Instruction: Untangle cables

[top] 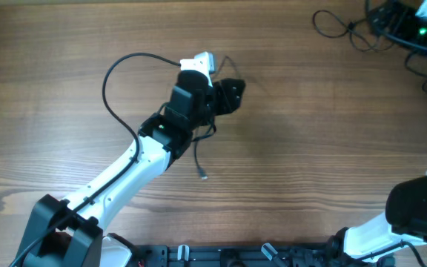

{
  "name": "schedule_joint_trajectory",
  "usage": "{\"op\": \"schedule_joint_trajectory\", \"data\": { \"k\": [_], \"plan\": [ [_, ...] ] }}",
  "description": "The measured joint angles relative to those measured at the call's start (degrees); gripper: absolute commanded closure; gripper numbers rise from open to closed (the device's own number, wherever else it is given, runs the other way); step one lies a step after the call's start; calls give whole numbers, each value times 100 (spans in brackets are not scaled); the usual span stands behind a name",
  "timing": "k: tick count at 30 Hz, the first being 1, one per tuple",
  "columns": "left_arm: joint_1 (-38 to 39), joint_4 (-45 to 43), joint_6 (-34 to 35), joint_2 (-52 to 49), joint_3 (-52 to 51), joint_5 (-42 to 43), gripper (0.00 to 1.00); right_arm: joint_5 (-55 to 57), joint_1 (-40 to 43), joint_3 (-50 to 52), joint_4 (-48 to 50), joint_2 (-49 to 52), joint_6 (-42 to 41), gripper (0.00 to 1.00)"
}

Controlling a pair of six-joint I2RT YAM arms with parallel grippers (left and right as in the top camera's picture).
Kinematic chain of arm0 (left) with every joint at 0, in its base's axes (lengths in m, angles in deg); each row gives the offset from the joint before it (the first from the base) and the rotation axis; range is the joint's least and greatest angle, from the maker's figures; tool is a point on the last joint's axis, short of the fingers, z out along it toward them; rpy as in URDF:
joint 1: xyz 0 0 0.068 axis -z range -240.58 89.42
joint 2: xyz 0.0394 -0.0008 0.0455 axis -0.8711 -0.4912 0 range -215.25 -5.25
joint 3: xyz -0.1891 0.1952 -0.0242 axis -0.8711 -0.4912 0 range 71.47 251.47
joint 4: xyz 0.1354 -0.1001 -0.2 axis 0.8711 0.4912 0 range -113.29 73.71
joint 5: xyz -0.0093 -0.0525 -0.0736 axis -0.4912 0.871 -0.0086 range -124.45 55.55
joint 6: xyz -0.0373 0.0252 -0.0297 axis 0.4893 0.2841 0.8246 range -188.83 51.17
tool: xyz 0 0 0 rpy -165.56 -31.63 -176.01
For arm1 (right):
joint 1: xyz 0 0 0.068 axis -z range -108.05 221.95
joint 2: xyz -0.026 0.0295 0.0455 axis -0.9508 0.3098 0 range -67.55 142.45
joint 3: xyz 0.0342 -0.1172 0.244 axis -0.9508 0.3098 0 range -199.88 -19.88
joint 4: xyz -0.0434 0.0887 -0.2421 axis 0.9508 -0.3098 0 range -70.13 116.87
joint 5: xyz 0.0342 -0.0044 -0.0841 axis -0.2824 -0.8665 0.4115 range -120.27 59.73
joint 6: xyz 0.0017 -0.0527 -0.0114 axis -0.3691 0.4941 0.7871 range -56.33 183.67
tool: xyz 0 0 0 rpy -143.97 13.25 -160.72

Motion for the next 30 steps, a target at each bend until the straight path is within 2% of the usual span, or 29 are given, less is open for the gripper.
{"op": "schedule_joint_trajectory", "data": {
  "k": [1,3,6,9,10,12,14,16,21,26,28,30],
  "plan": [
    [17,306,2,-4,9,-374,0,-175,-216,87,-258,20,-9,0],
    [-240,1578,111,0,17,-1436,0,-267,-815,149,-544,63,-122,0],
    [-782,2444,284,79,20,-1803,0,-120,-1561,273,-474,63,-675,0],
    [-1493,2929,457,341,22,-1974,0,48,-2531,817,-20,68,-1388,0],
    [-1878,3274,695,413,26,-2002,0,264,-3034,1202,251,72,-1797,0],
    [-2640,3703,1220,420,22,-2013,0,640,-3727,1770,911,94,-1891,0],
    [-3268,3952,1596,420,20,-1805,0,1027,-4315,2192,1504,109,-1569,0],
    [-3797,4035,1801,420,20,-1491,0,1272,-5014,2500,1655,127,-1049,0],
    [-4063,4247,1952,420,20,-1058,0,1502,-6037,2684,1773,597,428,0],
    [-4063,4465,1954,420,20,-988,0,1631,-6229,2708,2046,1255,846,0],
    [-4063,4463,1954,420,20,-990,0,1655,-6234,2712,2430,1368,957,0],
    [-4063,4489,1954,420,20,-988,0,1676,-6253,2712,2721,1558,1154,6]
  ]
}}
